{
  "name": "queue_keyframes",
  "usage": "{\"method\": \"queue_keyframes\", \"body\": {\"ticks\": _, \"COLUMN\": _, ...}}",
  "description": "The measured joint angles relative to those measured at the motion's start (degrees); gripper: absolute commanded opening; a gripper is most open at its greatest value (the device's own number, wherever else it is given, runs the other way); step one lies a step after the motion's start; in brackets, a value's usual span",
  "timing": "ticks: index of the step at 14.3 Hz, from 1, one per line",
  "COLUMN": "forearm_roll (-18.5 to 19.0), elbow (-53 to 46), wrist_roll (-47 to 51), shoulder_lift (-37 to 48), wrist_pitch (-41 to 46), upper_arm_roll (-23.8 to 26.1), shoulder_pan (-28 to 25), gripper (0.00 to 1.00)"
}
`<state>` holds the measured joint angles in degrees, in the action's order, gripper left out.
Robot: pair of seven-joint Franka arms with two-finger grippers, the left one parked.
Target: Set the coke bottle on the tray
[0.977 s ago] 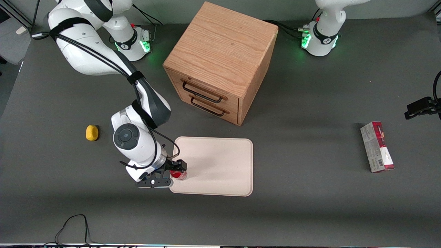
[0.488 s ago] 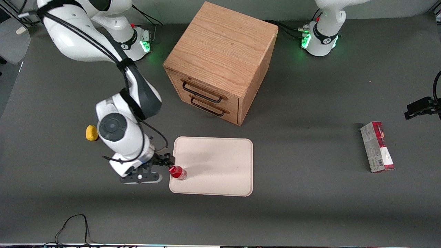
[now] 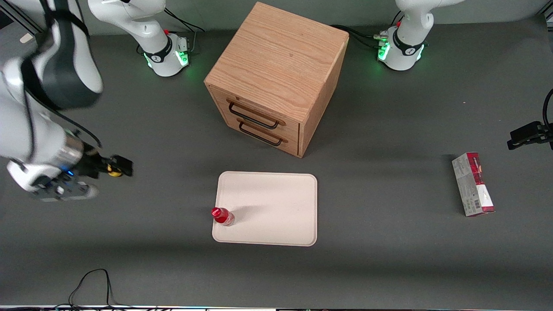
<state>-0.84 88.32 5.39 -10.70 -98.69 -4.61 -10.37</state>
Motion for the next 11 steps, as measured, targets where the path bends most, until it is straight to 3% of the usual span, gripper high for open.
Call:
{"method": "queue_keyframes", "body": {"ticks": 5, "forearm_roll": -0.21, "elbow": 9.52, "wrist_roll": -0.02, "shoulder_lift": 13.07, "wrist_pitch": 2.28, "upper_arm_roll": -4.92, "shoulder_pan": -1.11, "gripper": 1.0}}
{"method": "queue_keyframes", "body": {"ticks": 11, "forearm_roll": -0.24, "elbow": 12.76, "wrist_roll": -0.03, "shoulder_lift": 16.56, "wrist_pitch": 2.42, "upper_arm_roll": -6.16, "shoulder_pan": -1.39, "gripper": 1.0}}
